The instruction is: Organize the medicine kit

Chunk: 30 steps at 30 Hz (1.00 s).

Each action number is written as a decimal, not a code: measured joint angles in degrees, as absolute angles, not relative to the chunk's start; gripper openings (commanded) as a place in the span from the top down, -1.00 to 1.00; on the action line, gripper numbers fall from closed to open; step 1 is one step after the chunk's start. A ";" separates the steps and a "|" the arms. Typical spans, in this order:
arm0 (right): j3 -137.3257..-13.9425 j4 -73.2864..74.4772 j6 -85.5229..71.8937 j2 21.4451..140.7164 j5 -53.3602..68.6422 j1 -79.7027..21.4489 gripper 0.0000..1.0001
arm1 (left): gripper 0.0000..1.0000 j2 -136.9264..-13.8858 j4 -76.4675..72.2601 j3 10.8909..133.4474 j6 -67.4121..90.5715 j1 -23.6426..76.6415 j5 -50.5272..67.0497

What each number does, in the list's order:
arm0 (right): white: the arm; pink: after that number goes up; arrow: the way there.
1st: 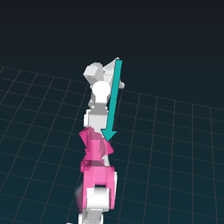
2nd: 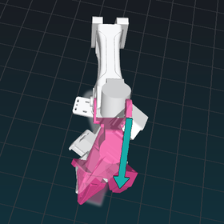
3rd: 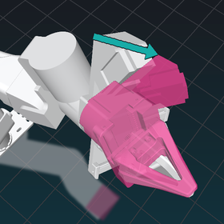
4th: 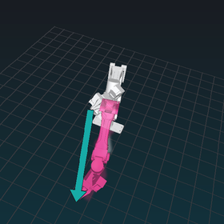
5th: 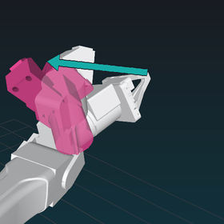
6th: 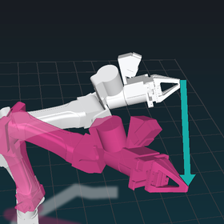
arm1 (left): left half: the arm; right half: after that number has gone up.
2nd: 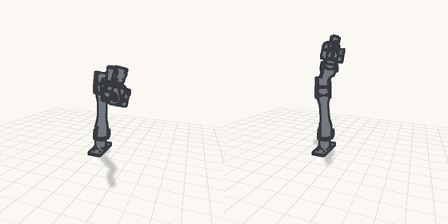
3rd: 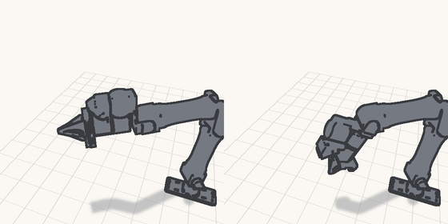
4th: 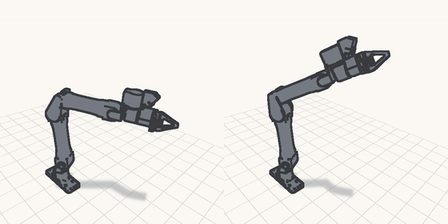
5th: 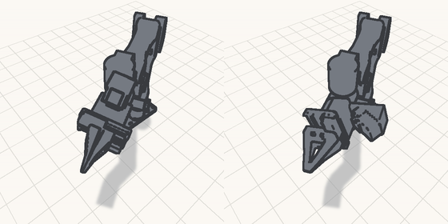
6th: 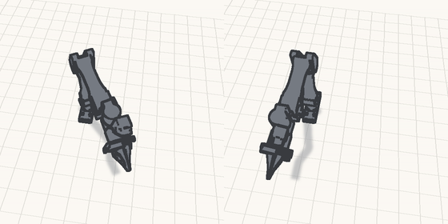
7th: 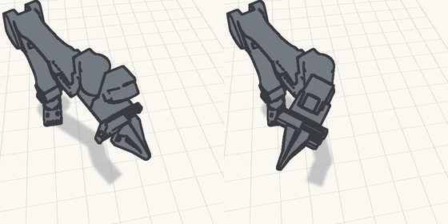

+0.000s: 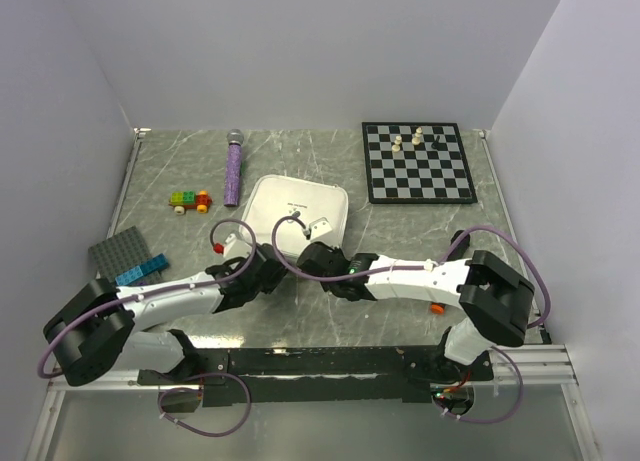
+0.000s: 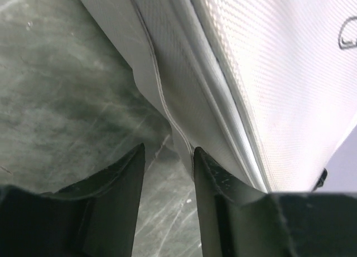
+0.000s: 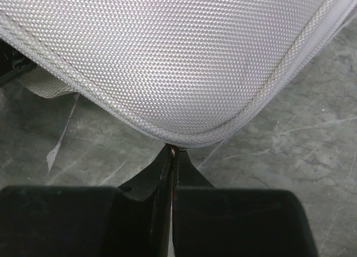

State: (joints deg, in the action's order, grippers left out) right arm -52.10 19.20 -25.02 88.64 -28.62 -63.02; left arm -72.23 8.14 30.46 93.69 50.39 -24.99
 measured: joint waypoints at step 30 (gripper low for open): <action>-47.94 11.84 -18.20 84.49 -22.98 -60.93 1.00 | 0.99 -60.84 11.70 25.43 74.52 31.42 -12.27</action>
State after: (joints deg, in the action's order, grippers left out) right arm -47.94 11.84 -18.20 84.49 -22.98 -60.93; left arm -60.84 11.70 25.43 74.52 31.42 -12.27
